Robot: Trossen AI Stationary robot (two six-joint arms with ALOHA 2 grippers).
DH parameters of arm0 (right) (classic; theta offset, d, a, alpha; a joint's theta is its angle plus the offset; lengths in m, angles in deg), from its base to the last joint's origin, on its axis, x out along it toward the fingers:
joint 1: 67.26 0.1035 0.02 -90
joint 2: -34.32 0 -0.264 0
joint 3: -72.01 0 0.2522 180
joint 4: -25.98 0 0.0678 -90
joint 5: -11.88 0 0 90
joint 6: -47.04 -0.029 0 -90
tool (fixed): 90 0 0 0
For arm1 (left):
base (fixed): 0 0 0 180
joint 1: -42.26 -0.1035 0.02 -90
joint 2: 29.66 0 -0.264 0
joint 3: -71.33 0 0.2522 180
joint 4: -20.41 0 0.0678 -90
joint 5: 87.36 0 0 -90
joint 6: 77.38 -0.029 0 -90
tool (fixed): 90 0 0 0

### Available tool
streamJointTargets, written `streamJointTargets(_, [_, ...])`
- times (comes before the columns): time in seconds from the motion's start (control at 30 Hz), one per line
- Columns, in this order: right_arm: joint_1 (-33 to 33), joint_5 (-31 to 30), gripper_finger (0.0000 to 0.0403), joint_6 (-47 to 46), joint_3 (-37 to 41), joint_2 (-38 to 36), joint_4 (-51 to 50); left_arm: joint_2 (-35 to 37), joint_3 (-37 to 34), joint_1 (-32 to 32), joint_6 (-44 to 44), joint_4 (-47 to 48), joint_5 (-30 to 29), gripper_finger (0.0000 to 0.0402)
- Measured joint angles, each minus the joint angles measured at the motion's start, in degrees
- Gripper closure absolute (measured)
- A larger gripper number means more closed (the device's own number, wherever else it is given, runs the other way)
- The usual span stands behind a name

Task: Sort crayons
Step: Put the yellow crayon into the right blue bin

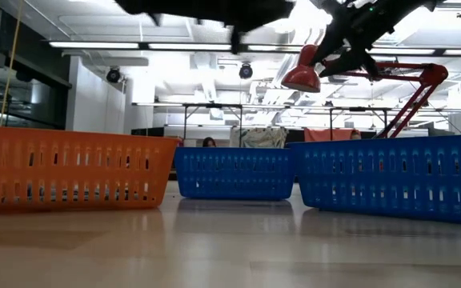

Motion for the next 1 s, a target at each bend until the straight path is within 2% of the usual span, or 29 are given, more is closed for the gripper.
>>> streamJointTargets(0.17, [0.1, 0.1, 0.0218, 0.4, 0.0, -1.4, 0.1, -11.5, 8.9, 5.1, 3.5, 0.3, -0.1, 0.0401])
streamJointTargets(0.3, [0.1, 2.7, 0.0218, 1.1, 0.0, -1.2, 0.3, -18.7, 15.3, 7.8, 4.2, 0.5, -0.2, 0.0401])
streamJointTargets(0.53, [0.2, 10.8, 0.0218, 0.9, 0.0, -2.3, 1.7, -23.1, 19.1, 9.9, 2.2, 2.5, -0.2, 0.0401])
streamJointTargets(0.6, [0.8, 13.0, 0.0218, 0.9, 0.0, -3.4, 2.5, -22.2, 19.0, 10.0, 0.1, 5.6, -0.2, 0.0401])
streamJointTargets(0.67, [1.8, 13.2, 0.0218, 0.3, 0.0, -4.7, 3.4, -19.9, 18.9, 9.8, -3.1, 12.7, -0.8, 0.0401])
streamJointTargets(0.83, [4.4, 11.5, 0.0218, -1.1, 0.0, -7.1, 4.9, -9.6, 18.8, 6.5, -12.2, 33.8, -7.8, 0.0401])
streamJointTargets(0.93, [6.3, 9.8, 0.0218, -1.7, 0.0, -7.2, 5.7, -2.4, 15.7, 3.5, -16.5, 36.5, -9.8, 0.0401])
streamJointTargets(1.0, [7.9, 9.1, 0.0218, -1.7, 0.0, -6.5, 7.1, 2.7, 12.1, 1.1, -16.2, 33.6, -9.8, 0.0401])
